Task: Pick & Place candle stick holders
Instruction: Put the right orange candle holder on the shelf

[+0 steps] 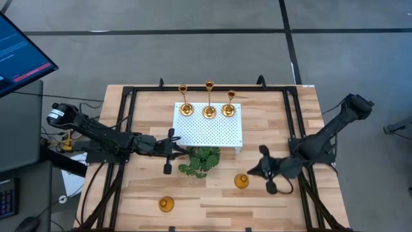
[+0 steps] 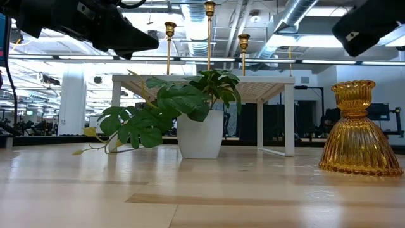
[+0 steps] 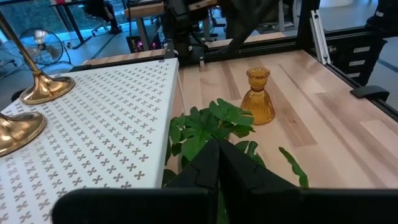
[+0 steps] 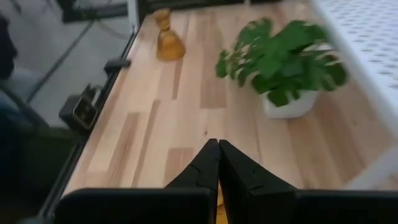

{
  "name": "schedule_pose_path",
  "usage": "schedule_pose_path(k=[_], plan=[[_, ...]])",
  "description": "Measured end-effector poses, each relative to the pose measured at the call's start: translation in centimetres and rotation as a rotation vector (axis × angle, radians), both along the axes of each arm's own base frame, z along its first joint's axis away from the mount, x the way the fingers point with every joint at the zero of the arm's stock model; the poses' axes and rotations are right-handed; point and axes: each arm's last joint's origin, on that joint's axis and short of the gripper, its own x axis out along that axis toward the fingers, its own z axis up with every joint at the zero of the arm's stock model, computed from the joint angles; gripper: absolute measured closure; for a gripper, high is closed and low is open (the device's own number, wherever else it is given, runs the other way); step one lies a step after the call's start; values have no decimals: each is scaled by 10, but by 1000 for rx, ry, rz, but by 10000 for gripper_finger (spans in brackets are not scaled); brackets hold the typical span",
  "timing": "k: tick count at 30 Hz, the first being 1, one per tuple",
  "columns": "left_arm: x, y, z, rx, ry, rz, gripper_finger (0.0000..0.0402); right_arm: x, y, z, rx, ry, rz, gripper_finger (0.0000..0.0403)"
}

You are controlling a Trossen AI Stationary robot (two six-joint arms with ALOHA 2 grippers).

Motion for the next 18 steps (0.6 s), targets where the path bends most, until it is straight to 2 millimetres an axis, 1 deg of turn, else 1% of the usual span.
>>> schedule_pose_path(k=[5,11,18], plan=[[0,0,0,0,1,0,394,11,20,-3,-40,40,37,403],[0,0,0,1,1,1,394,21,41,4,-97,99,74,403],[0,0,0,0,1,2,394,32,54,10,-238,252,83,403]])
